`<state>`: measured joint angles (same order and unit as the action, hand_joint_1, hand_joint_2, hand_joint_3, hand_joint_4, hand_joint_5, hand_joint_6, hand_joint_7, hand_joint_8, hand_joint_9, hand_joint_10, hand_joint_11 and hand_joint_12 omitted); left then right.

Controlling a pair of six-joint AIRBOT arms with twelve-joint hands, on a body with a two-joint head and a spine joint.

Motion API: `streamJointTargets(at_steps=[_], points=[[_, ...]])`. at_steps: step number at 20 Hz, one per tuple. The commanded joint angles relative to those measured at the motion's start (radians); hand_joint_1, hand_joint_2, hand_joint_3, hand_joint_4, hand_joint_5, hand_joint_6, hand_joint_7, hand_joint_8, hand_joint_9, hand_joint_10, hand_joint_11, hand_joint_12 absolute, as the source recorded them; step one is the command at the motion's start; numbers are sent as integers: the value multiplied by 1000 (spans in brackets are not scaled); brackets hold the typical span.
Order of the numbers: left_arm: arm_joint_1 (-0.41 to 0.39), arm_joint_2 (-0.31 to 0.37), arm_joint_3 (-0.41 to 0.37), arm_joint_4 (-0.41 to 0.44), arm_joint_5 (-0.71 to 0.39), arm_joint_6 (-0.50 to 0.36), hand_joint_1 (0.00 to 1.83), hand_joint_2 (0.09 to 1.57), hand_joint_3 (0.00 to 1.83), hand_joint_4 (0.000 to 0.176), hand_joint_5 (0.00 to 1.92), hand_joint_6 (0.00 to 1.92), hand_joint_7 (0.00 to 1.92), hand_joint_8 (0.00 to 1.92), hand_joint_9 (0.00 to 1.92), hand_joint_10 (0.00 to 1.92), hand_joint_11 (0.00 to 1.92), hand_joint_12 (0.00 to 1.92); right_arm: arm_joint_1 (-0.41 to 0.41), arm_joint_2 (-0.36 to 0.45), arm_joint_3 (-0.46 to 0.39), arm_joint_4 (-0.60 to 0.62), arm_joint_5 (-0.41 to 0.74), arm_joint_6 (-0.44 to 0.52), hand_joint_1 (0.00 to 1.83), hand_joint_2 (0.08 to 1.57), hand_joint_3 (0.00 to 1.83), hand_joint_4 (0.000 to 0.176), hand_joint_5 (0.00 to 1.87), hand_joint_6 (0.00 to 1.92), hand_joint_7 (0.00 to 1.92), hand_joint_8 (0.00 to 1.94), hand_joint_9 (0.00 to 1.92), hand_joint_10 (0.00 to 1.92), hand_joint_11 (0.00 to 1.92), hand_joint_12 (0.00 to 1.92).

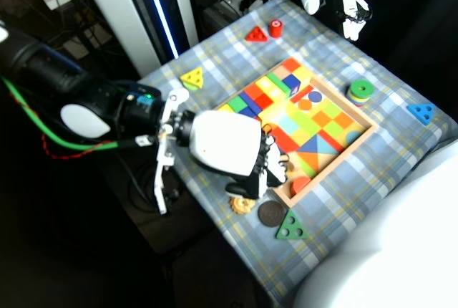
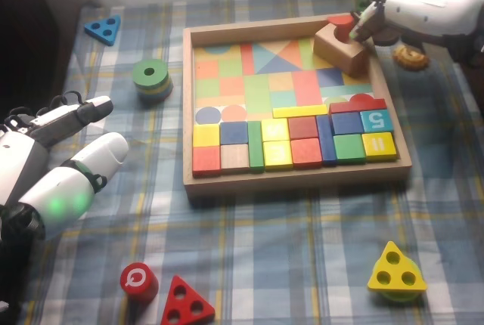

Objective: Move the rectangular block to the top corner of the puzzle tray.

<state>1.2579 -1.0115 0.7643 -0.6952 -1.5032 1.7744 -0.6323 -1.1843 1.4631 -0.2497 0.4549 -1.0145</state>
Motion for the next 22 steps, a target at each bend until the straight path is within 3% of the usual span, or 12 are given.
streamJointTargets(at_steps=[1,7,9,11,13,15,19,20,22], points=[[-4,7,1,44,-116,-12,137,1290,0,0,509,2,463,2,447,3,0,1135,11,-1,5,11,80,-12,1506,1176,0,0,871,2,1010,1941,1198,1921,1296,1921],[-4,7,1,44,-116,-12,145,1283,0,0,520,4,472,2,454,4,0,1166,11,-8,7,21,83,-12,1492,1190,4,0,819,1,1089,1941,1250,1921,1305,1921],[-4,7,1,44,-116,-12,143,1286,0,0,512,0,462,0,446,0,0,1148,12,-8,-6,26,100,-12,1489,1205,8,21,836,4,1144,1941,1306,1921,1363,1921],[-3,7,1,43,-116,-13,146,1288,1,0,514,2,466,2,449,2,0,1146,17,-8,-24,37,121,-12,1522,1195,1,0,864,7,1144,1941,1331,1921,1427,1921],[-3,7,1,43,-116,-13,147,1297,2,0,522,3,490,7,474,10,0,1210,33,3,-54,39,149,-12,1582,1176,0,0,880,5,1261,1941,1436,1921,1525,1921],[-3,6,1,42,-116,-14,138,1309,4,0,512,0,485,2,463,4,0,1193,44,26,-84,39,175,-12,1530,1189,0,0,887,4,1275,1941,1431,1921,1489,1921],[-2,6,1,42,-116,-16,143,1305,0,0,512,5,495,3,476,7,0,1300,47,49,-114,43,205,1,1647,1161,0,0,1004,18,1370,1941,1521,1921,1576,1921],[-2,6,1,42,-116,-16,160,1296,0,0,523,5,497,2,470,3,0,1236,47,51,-124,38,209,31,1560,1206,0,0,927,6,1289,1941,1445,1921,1522,1921],[-2,6,2,42,-116,-16,144,1304,1,0,506,2,478,1,451,1,0,1194,47,51,-128,27,214,54,1557,1201,0,0,906,2,1256,1941,1417,1921,1497,1921]])
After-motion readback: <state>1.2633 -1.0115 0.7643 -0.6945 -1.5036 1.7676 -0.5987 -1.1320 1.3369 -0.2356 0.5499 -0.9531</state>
